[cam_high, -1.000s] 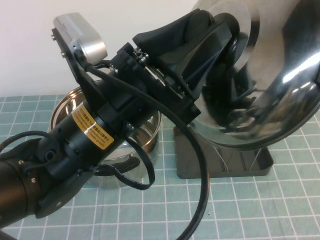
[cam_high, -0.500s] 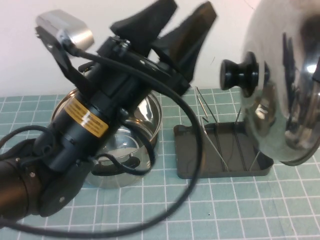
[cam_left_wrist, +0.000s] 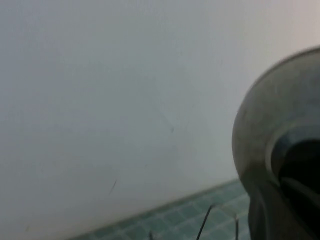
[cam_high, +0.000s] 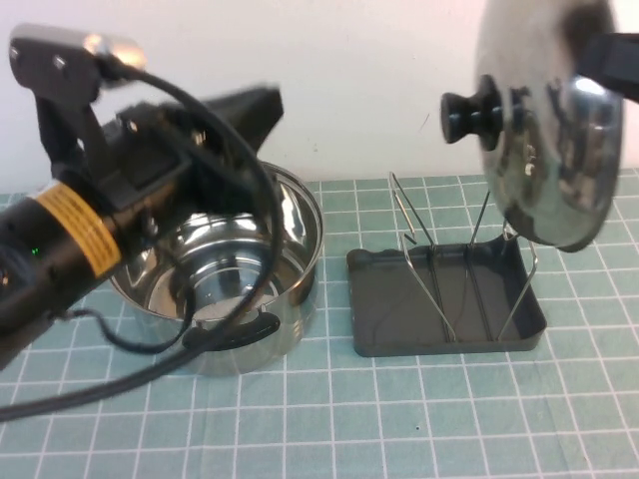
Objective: Put pot lid on rack
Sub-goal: Place the pot lid on the pot rack
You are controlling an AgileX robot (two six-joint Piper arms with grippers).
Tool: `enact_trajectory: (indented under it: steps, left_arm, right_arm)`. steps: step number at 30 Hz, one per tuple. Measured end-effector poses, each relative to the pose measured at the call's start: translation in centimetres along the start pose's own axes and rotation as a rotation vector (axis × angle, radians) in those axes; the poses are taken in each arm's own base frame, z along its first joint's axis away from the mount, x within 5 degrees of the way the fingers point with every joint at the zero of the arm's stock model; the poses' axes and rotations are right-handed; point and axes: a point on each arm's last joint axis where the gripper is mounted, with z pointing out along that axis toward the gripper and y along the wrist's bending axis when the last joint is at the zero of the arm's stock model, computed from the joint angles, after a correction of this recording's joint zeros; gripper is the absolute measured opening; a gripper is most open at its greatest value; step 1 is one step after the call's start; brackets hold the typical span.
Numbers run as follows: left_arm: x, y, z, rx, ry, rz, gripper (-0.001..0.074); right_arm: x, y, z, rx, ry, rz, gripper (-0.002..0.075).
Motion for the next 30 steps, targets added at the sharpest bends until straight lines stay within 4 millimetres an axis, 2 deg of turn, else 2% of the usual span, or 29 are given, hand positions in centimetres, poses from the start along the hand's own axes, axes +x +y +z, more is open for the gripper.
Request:
enact_trajectory:
  steps: [4, 11, 20, 26, 30]
  left_arm:
    - [0.5, 0.1, -1.1, -0.062, 0.141, 0.070, 0.0004]
    - [1.5, -0.4, -1.8, -0.010, 0.245, 0.073, 0.0002]
    - [2.8, -0.9, -2.1, 0.059, 0.321, 0.076, 0.0002]
    - [2.9, -1.1, -2.2, 0.087, 0.331, 0.093, 0.0001]
    - [3.0, -1.5, -2.2, 0.133, 0.338, 0.094, 0.0001]
  right_arm:
    - [-0.7, -2.3, 2.3, -0.052, 0.057, 0.045, 0.0021]
    - [0.4, -5.1, 6.0, -0.045, 0.121, 0.085, 0.0021]
    - [3.0, -10.1, 7.9, 0.001, 0.189, 0.133, 0.0020]
    - [4.4, -12.0, 8.5, -0.007, 0.231, 0.158, 0.0021]
    - [5.0, -12.4, 8.5, 0.009, 0.281, 0.131, 0.0021]
